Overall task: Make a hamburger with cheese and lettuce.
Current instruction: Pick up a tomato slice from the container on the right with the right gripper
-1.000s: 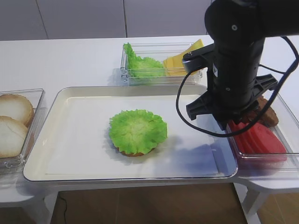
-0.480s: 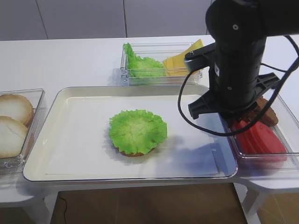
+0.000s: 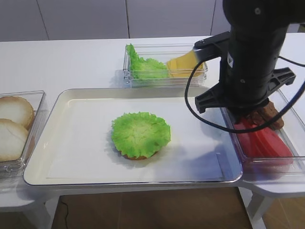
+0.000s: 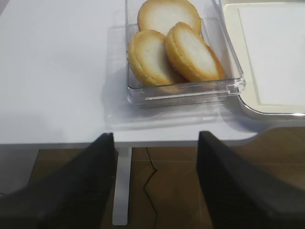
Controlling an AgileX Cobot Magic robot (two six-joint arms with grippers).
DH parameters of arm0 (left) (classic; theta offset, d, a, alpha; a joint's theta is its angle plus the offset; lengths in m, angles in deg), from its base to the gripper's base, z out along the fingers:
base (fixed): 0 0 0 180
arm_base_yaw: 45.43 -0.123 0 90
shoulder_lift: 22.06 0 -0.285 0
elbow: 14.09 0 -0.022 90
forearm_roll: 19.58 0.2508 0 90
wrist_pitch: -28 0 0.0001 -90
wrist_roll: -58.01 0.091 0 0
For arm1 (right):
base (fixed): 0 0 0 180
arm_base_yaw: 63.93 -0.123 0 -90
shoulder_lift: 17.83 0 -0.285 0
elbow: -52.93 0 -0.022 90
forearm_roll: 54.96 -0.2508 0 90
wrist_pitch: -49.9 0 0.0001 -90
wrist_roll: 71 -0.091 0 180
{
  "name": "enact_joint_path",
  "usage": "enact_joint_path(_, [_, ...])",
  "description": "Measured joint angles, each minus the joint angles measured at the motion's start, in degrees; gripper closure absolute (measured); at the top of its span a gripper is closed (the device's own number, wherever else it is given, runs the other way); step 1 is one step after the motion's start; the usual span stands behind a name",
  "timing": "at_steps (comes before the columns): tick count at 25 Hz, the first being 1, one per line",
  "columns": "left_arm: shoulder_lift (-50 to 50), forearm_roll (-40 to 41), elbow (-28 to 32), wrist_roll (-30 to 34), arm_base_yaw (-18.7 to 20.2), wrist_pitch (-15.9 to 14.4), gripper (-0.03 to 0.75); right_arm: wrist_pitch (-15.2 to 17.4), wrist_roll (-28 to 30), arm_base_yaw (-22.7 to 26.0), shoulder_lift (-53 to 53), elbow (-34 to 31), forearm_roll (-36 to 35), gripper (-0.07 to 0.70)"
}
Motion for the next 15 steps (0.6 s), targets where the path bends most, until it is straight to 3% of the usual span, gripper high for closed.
enact_joint_path(10, [0.0, 0.0, 0.0, 0.0, 0.0, 0.0, 0.309, 2.1, 0.3, 0.0, 10.1, 0.0, -0.7, 0.547])
enact_joint_path(15, [0.0, 0.0, 0.0, 0.0, 0.0, 0.0, 0.309, 5.5, 2.1, 0.0, 14.3, 1.1, -1.4, 0.547])
